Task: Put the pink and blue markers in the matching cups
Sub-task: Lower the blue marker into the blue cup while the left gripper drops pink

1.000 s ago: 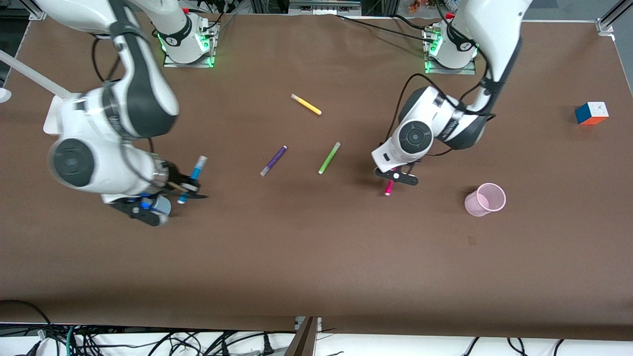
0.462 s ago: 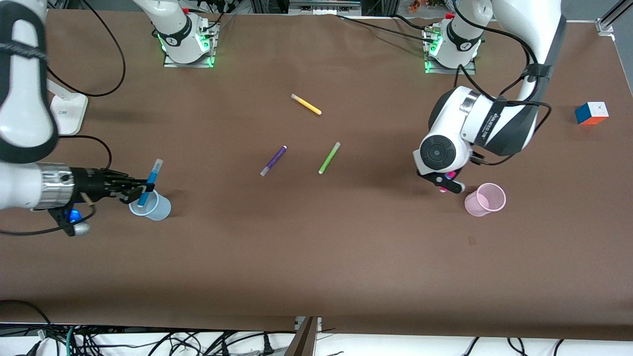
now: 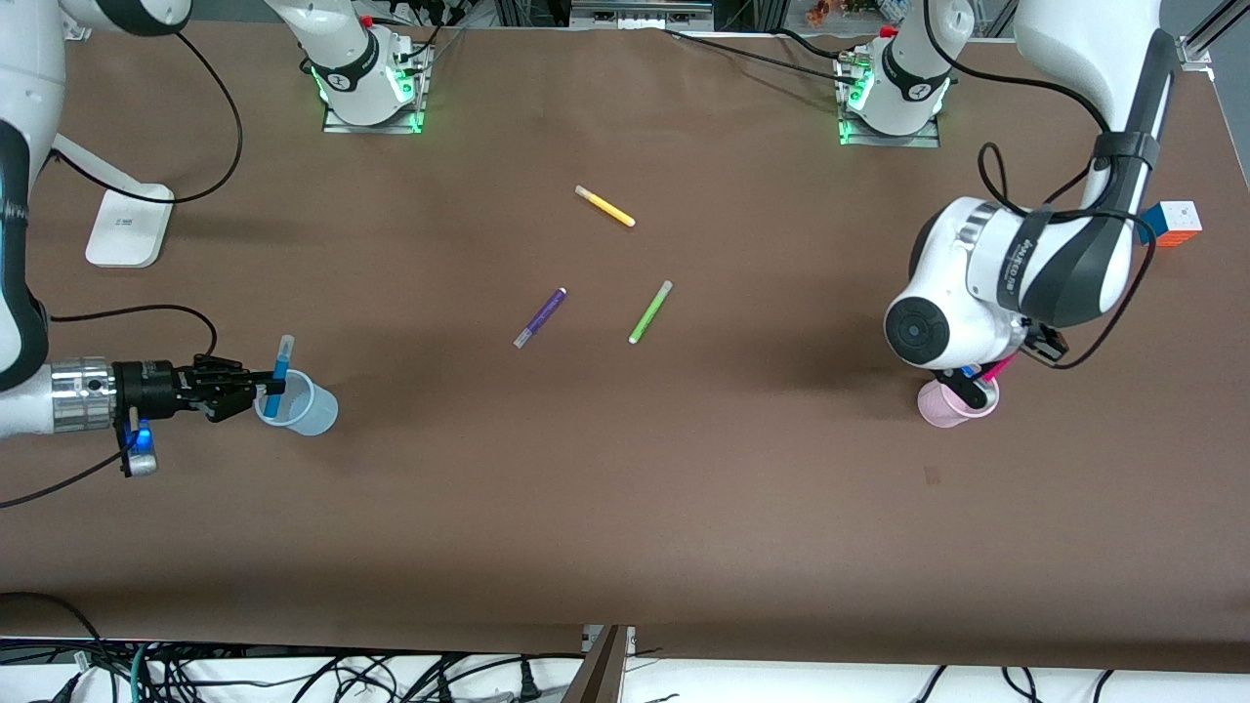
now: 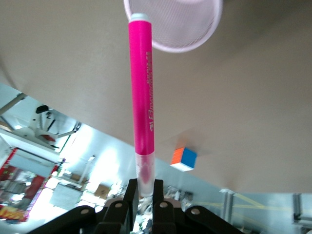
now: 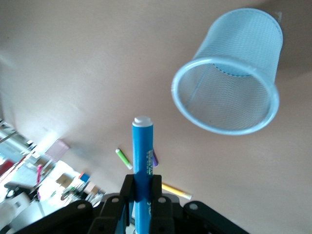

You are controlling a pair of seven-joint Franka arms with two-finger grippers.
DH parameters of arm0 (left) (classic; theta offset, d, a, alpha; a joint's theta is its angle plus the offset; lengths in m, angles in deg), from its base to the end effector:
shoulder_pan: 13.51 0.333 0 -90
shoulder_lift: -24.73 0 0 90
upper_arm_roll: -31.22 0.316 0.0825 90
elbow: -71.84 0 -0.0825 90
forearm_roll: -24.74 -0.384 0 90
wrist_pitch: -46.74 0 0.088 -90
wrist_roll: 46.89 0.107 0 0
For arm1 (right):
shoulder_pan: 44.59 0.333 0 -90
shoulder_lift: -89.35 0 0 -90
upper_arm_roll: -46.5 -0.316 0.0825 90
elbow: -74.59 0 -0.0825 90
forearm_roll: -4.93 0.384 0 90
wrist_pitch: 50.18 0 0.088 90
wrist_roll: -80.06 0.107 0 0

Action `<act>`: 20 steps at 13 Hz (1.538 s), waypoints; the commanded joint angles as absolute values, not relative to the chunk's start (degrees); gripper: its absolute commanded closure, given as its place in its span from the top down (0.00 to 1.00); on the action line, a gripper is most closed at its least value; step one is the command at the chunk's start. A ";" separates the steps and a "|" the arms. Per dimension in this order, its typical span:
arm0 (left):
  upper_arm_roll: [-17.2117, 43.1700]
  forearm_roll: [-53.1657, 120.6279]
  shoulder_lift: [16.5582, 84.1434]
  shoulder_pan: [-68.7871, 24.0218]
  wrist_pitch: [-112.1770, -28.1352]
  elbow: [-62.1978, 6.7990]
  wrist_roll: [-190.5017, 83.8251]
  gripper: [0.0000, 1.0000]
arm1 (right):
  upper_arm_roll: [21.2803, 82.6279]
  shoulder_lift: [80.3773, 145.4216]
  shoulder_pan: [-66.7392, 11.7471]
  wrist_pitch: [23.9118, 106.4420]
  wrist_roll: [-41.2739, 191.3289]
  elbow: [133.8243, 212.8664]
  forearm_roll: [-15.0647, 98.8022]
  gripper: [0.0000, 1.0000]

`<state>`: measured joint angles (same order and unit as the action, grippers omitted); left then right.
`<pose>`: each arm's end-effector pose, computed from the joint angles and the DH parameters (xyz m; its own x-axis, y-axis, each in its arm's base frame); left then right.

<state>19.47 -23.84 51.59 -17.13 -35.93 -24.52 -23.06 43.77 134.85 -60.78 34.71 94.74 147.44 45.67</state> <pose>0.6051 -0.0617 0.3280 0.4788 -0.3820 -0.7904 -0.8327 -0.4829 -0.2710 0.6856 -0.0953 0.2755 0.6880 -0.2920 -0.6643 -0.6784 -0.5837 -0.4461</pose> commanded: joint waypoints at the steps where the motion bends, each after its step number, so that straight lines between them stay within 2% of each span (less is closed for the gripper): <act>1: 19.00 -26.15 55.13 -16.84 -34.73 -23.35 -20.17 0.01 | 42.81 137.32 -62.26 32.35 94.39 146.75 49.49 0.00; 4: 19.00 -26.24 56.80 -16.85 -35.34 -23.35 -20.17 0.02 | 42.73 139.35 -63.05 32.26 93.51 146.75 50.02 0.00; 5: 19.00 -26.24 56.90 -16.76 -35.43 -23.26 -20.17 0.06 | 42.81 139.44 -63.40 32.35 93.25 146.75 50.02 0.00; 6: 19.00 -26.15 56.90 -17.02 -35.35 -23.17 -20.95 0.33 | 42.81 139.97 -63.84 32.26 93.07 146.75 50.02 0.00; 7: 19.00 -26.15 56.90 -17.46 -35.09 -23.00 -21.22 0.99 | 42.73 140.41 -64.54 32.26 92.55 146.75 50.02 0.00; 13: 18.83 -22.05 54.98 -15.63 -34.99 -21.86 -27.18 1.00 | 42.73 141.90 -65.86 31.47 92.28 146.75 50.02 0.00; 14: 18.91 -17.84 53.92 -14.57 -34.99 -20.81 -28.51 1.00 | 42.73 141.91 -65.86 31.56 92.28 146.75 50.02 0.41; 15: 19.00 -14.15 52.60 -13.17 -35.08 -20.36 -29.56 1.00 | 42.73 141.99 -65.86 31.56 92.28 146.75 50.11 0.71; 17: 18.91 -4.76 51.45 -8.61 -35.17 -16.43 -31.94 1.00 | 42.73 141.91 -65.95 31.38 92.28 146.66 50.72 0.89; 20: 18.91 6.78 48.65 -5.51 -34.91 -12.20 -32.12 1.00 | 42.73 141.82 -66.04 31.38 92.28 146.66 50.73 0.89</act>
<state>19.60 1.44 50.62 -6.62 -35.60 -14.52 -31.07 43.58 141.50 -64.89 32.46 92.89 147.29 49.59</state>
